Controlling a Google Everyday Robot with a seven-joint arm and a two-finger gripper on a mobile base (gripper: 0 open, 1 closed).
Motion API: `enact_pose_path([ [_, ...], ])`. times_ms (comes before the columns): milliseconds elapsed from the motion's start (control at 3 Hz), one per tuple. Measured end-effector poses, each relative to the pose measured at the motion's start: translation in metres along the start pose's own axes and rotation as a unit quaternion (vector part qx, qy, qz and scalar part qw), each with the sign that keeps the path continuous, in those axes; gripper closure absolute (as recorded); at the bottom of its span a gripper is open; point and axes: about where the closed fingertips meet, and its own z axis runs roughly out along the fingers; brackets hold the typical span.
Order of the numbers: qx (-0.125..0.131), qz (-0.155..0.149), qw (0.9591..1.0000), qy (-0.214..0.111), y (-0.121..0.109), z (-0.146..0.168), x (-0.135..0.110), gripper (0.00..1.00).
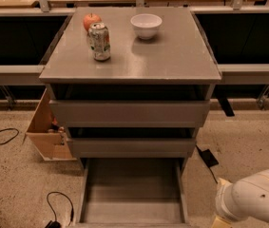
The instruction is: Close bottom drawer
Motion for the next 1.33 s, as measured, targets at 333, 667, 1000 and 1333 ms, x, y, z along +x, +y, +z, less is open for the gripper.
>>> enact_pose_path([
  [333, -0.006, -0.007, 0.9997, -0.025, 0.003, 0.054, 0.004, 0.0],
  [667, -0.026, -0.01, 0.9985, -0.046, 0.014, 0.1, 0.003, 0.0],
  [1000, -0.023, -0.013, 0.9989, -0.039, 0.007, 0.106, 0.006, 0.04],
  [1333, -0.05, -0.005, 0.9981, -0.037, 0.021, 0.145, 0.015, 0.27],
])
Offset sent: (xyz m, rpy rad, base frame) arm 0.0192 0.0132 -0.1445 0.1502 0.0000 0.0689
